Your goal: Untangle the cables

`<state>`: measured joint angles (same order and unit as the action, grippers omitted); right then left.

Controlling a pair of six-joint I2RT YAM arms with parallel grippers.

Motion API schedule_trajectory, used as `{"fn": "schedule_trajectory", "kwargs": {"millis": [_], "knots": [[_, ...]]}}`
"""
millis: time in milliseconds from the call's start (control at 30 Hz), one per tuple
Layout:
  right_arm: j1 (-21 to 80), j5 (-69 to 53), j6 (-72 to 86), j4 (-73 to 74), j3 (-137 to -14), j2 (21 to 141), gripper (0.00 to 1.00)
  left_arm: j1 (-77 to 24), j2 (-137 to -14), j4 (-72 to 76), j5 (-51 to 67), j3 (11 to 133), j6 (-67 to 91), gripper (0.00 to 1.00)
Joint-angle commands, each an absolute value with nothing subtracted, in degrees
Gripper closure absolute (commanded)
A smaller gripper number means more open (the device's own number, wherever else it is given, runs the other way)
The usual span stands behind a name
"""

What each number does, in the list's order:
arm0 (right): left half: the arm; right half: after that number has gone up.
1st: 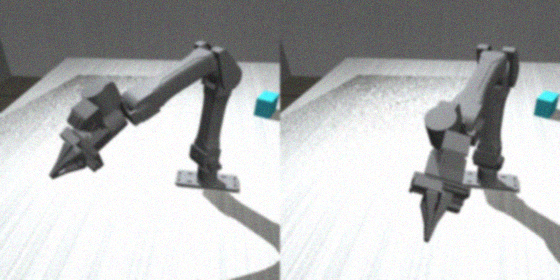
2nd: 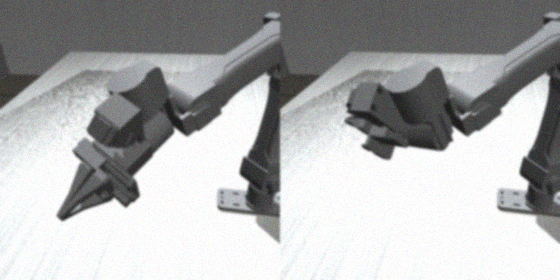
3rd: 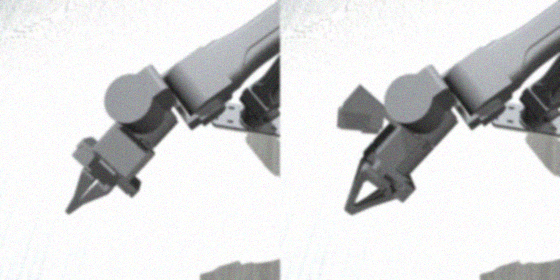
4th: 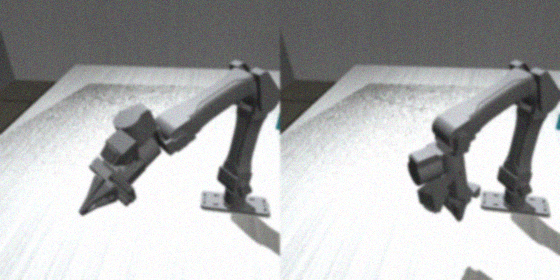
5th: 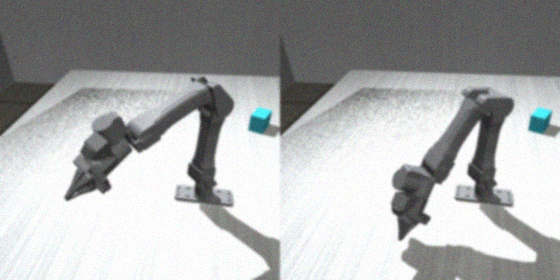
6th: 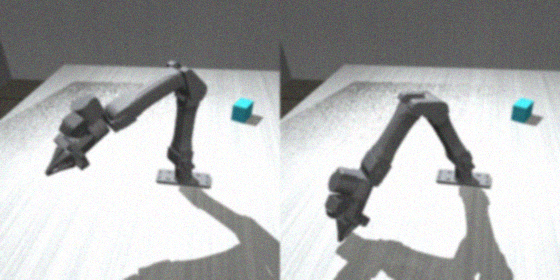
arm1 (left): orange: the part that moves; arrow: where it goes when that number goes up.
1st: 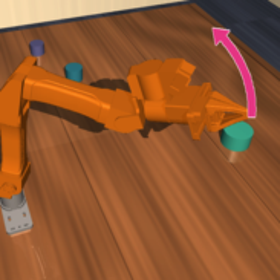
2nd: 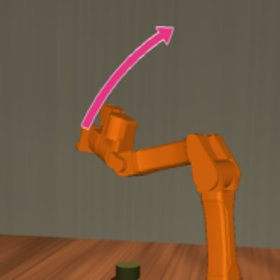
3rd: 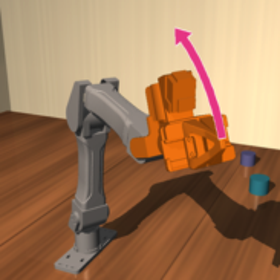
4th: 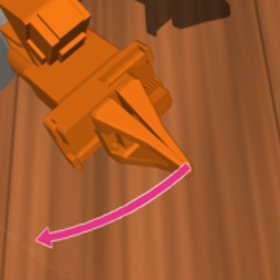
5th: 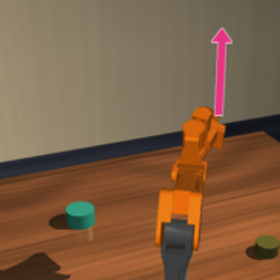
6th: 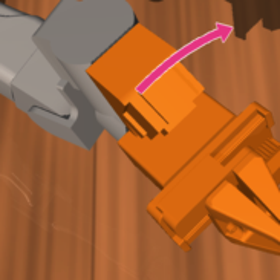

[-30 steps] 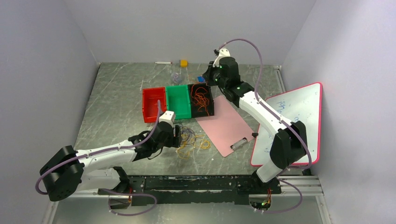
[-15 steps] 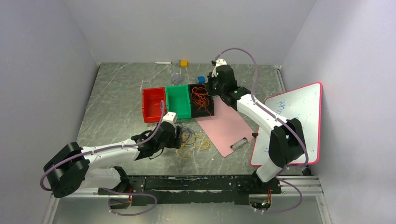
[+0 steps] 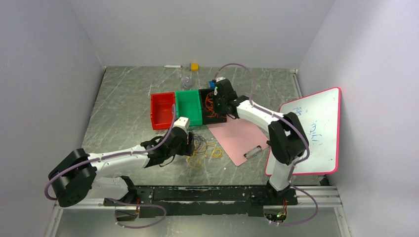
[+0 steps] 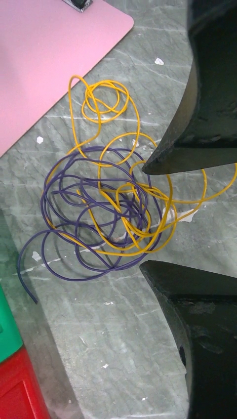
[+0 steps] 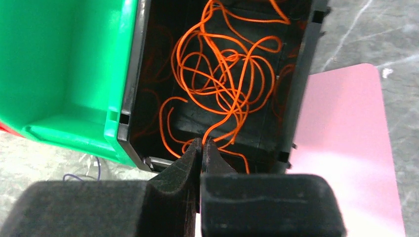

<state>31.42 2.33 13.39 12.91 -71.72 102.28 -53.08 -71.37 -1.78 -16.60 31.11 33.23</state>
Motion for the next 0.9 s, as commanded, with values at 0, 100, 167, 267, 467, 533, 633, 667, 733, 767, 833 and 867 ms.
{"fn": "schedule_trajectory", "kwargs": {"millis": [0, 100, 167, 267, 467, 533, 633, 667, 733, 767, 833, 867], "knots": [[34.7, 7.5, 10.6, 12.1, -75.2, 105.4, 1.00, -53.1, -71.6, -1.4, -15.6, 33.4, 32.7, 0.31], [35.8, 11.1, 9.3, 10.0, -76.2, 107.5, 1.00, -53.2, -71.4, -1.6, -15.6, 33.3, 33.0, 0.32], [35.8, 13.0, 8.9, 8.2, -76.8, 108.8, 1.00, -53.1, -71.1, -1.9, -15.6, 33.1, 33.2, 0.32], [35.8, 15.8, 8.4, 5.8, -77.9, 110.4, 1.00, -53.1, -70.3, -2.3, -15.8, 32.6, 33.7, 0.33], [35.8, 14.4, 6.0, 4.5, -80.9, 113.9, 1.00, -53.1, -68.9, -2.9, -16.2, 31.7, 34.3, 0.33], [35.8, 10.7, 5.5, 5.0, -81.2, 114.6, 1.00, -53.1, -68.7, -3.0, -16.4, 31.5, 34.4, 0.33], [35.9, 5.2, 4.5, 5.7, -80.1, 114.8, 0.95, -53.1, -68.6, -2.6, -16.2, 31.2, 34.5, 0.32], [35.9, 5.2, 4.6, 6.1, -79.8, 114.7, 0.93, -53.1, -68.7, -2.3, -15.9, 31.1, 34.4, 0.31], [35.9, 5.5, 4.8, 6.4, -78.8, 114.2, 0.91, -53.2, -69.0, -2.0, -15.6, 31.2, 34.2, 0.31], [35.8, 6.0, 4.8, 6.4, -78.3, 113.8, 0.89, -53.1, -69.3, -1.9, -15.4, 31.3, 34.1, 0.31], [35.8, 7.3, 4.5, 6.9, -77.9, 112.7, 0.84, -53.2, -69.8, -1.9, -15.3, 31.7, 34.0, 0.31], [35.7, 7.8, 4.4, 7.3, -77.9, 112.1, 0.80, -53.1, -70.0, -1.9, -15.3, 31.8, 33.9, 0.30]]}}
